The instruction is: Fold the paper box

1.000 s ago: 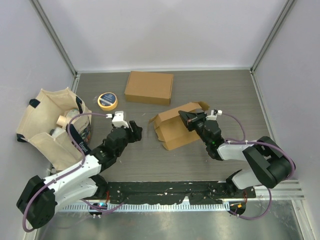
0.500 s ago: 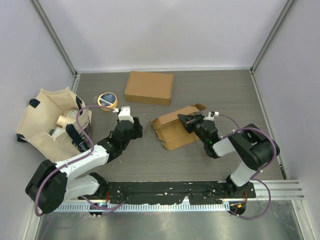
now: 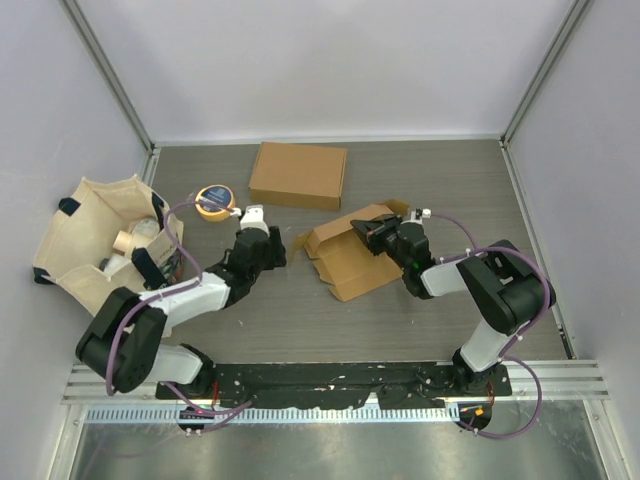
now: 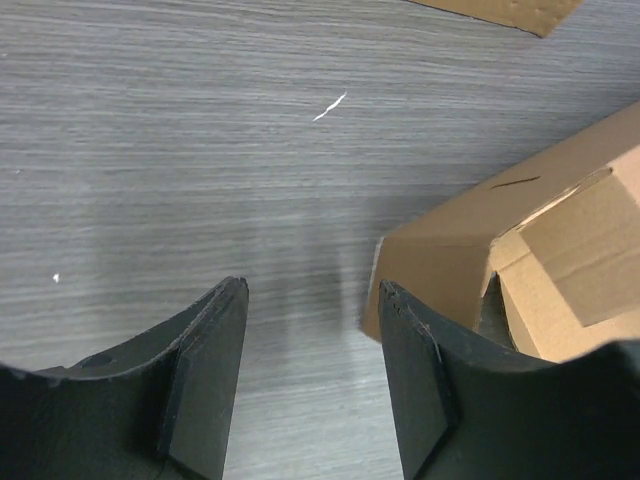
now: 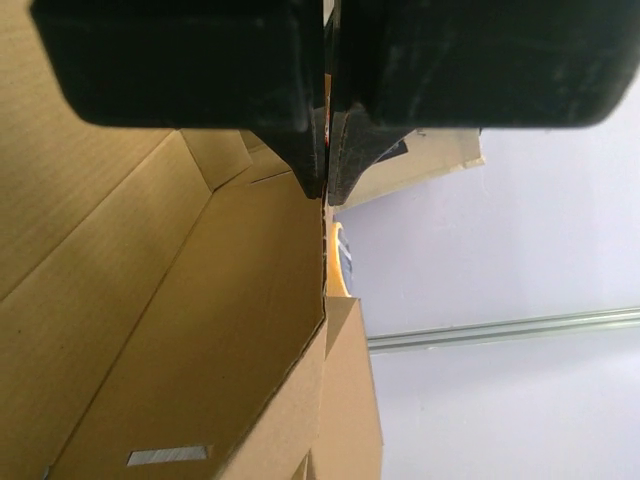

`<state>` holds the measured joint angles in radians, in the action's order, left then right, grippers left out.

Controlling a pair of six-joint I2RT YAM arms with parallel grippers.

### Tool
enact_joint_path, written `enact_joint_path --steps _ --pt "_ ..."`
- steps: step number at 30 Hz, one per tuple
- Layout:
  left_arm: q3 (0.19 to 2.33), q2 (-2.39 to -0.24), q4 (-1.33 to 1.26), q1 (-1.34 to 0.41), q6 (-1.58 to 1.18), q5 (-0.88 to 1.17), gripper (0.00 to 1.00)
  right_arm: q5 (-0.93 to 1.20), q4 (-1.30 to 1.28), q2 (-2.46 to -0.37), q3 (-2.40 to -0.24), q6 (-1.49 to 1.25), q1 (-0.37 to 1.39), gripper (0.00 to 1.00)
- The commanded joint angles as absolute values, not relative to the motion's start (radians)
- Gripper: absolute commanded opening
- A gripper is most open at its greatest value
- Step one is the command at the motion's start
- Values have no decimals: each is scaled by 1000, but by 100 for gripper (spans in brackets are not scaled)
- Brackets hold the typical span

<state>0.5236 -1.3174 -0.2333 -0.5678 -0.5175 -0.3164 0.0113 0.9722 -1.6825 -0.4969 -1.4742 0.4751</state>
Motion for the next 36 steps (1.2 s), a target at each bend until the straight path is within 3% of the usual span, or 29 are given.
enact_joint_path --steps 1,4,8,15,24,36 --pt "575 -1383 -308 -549 -497 -214 58 5 780 -1666 -554 -1436 469 1" --pt "589 -1437 -390 -548 -508 -119 59 -34 744 -1664 -572 -1448 469 1" --pt "630 -1557 -470 -548 -520 29 51 -40 735 -1677 -581 -1486 468 1" --pt "658 -1635 -603 -549 -520 18 53 -32 732 -1693 -581 -1522 469 1" --pt "580 -1594 -758 -560 -394 151 68 -26 739 -1698 -580 -1511 469 1" --pt "704 -1741 -854 -589 -446 310 52 -37 732 -1712 -586 -1488 472 1"
